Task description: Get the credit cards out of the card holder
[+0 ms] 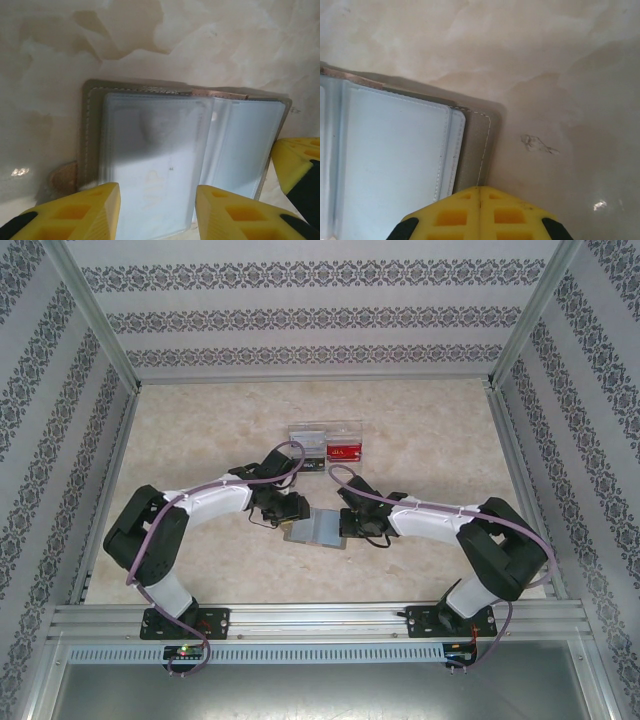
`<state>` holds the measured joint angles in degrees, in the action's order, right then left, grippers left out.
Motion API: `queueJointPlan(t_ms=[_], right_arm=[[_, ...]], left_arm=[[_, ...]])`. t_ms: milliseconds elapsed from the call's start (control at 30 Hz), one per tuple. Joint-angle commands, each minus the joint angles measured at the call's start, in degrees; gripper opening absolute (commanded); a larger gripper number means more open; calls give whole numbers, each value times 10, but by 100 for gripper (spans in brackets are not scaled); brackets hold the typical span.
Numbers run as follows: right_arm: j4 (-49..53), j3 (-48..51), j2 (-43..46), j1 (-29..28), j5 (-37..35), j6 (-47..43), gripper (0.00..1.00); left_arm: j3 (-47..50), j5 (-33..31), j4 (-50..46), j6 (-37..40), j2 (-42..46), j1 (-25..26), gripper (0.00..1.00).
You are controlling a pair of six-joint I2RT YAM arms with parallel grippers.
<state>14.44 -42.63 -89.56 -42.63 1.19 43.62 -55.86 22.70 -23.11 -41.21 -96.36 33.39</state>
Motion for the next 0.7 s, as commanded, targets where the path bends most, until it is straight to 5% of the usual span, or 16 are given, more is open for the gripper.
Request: queueJointPlan(t_ms=[0,300,667], right_arm=[[0,6,-23,-6,10,10,0],[2,2,-24,-6,11,8,0],[-1,0,-27,-6,14,10,0]], left_arm=[[-12,5,9,2,-14,9,44],[-8,-28,-10,-2,-22,11,44],[-12,44,53,-7,-25,36,44]])
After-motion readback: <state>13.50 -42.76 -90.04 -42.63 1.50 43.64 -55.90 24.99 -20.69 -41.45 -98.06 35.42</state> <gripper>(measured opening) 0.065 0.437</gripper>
